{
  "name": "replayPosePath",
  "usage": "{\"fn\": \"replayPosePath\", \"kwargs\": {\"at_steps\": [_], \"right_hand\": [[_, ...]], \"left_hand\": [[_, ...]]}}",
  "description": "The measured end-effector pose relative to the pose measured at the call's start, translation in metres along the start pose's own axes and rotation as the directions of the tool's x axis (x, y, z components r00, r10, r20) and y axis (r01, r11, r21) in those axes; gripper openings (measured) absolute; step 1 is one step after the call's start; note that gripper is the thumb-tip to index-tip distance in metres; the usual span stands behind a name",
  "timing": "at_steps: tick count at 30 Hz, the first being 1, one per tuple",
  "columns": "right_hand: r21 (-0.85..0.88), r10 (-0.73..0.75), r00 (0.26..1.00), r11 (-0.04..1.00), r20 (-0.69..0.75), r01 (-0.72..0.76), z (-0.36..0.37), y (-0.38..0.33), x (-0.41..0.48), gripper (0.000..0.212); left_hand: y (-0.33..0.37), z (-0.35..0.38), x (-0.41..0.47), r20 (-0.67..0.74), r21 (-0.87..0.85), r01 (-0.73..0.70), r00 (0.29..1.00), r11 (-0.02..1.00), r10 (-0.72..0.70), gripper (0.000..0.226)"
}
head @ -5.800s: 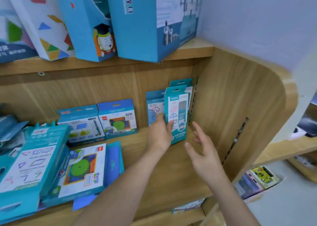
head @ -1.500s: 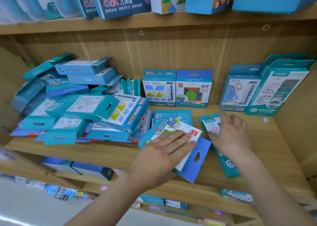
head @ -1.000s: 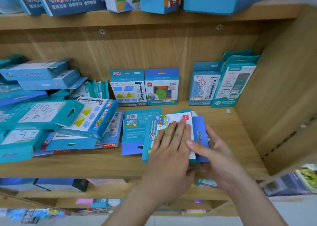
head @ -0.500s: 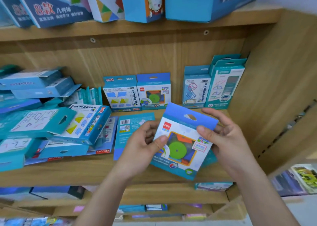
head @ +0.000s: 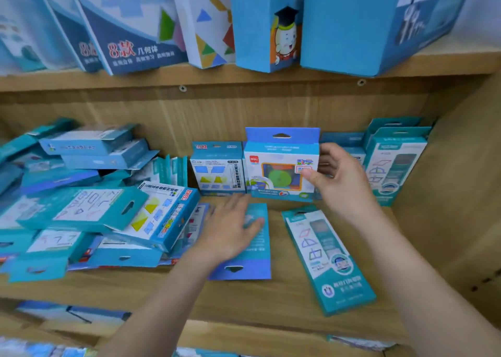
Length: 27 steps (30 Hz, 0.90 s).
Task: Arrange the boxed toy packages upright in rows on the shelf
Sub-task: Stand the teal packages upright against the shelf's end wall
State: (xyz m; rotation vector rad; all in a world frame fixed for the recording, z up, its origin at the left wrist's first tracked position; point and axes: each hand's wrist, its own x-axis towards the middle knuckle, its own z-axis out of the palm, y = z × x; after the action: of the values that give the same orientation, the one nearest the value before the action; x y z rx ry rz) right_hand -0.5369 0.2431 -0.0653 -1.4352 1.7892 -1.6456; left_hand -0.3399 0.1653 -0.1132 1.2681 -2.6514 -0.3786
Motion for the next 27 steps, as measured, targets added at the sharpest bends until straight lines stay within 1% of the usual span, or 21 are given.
{"fn": "replayPosePath", "kwargs": {"at_steps": [1,2,4,6,8,10,12,15,17,19,21,22,24,27], "right_hand": [[-0.016,-0.007,1.0,1.0,0.017,0.008,0.005,0.005,0.009,0.034],[-0.031,-0.01,0.999,0.999,0.031,0.011,0.009,0.01,0.014,0.034],[-0.05,0.004,0.998,0.999,0.059,-0.001,0.022,0.021,0.023,0.035],[-0.064,0.039,0.994,0.997,0.1,-0.032,0.034,0.037,0.026,0.037],[-0.092,0.069,0.99,0.994,0.123,-0.058,0.042,0.053,0.022,0.036],[-0.107,0.11,0.989,0.989,0.097,-0.1,0.047,0.066,0.019,0.04],[-0.16,0.128,0.99,0.98,0.056,-0.118,0.05,0.071,0.019,0.045],[-0.264,0.131,0.991,0.956,0.003,-0.125,0.052,0.072,0.018,0.042],[-0.357,0.11,0.992,0.926,-0.062,-0.125,0.05,0.068,0.017,0.039],[-0.432,0.101,0.987,0.89,-0.122,-0.145,0.049,0.065,0.015,0.045],[-0.451,0.13,0.984,0.876,-0.125,-0.173,0.048,0.061,0.014,0.056],[-0.444,0.15,0.983,0.877,-0.106,-0.181,0.049,0.058,0.015,0.057],[-0.428,0.168,0.984,0.886,-0.064,-0.179,0.05,0.056,0.016,0.048],[-0.42,0.191,0.98,0.885,-0.063,-0.2,0.05,0.056,0.016,0.033]], "left_hand": [[-0.002,0.007,-0.004,0.046,0.096,-0.014,0.999,0.995,0.01,0.061],[-0.003,0.012,-0.008,0.052,0.138,-0.035,0.998,0.99,0.028,0.063],[-0.007,0.017,-0.013,0.0,0.141,-0.065,0.998,0.988,0.066,0.072],[-0.011,0.018,-0.016,-0.016,0.133,-0.084,0.996,0.988,0.087,0.081],[-0.013,0.017,-0.018,-0.011,0.072,-0.082,0.997,0.994,0.083,0.079],[-0.013,0.014,-0.015,-0.021,-0.017,-0.058,0.998,0.998,0.058,0.067],[-0.011,0.009,-0.007,-0.094,-0.113,-0.064,0.994,0.992,0.054,0.058],[-0.008,0.003,0.013,-0.233,-0.205,-0.123,0.97,0.971,0.074,0.062],[-0.003,0.0,0.029,-0.303,-0.174,-0.12,0.951,0.977,0.063,0.069],[0.002,-0.005,0.042,-0.359,-0.096,-0.074,0.933,0.993,0.035,0.073],[0.004,-0.011,0.052,-0.354,-0.039,-0.016,0.935,0.999,0.001,0.071],[0.003,-0.012,0.056,-0.333,-0.033,0.006,0.943,0.999,-0.017,0.068],[0.002,-0.011,0.062,-0.308,-0.068,0.02,0.95,0.997,-0.04,0.061],[0.003,-0.003,0.065,-0.307,-0.11,0.014,0.951,0.994,-0.047,0.053]]}}
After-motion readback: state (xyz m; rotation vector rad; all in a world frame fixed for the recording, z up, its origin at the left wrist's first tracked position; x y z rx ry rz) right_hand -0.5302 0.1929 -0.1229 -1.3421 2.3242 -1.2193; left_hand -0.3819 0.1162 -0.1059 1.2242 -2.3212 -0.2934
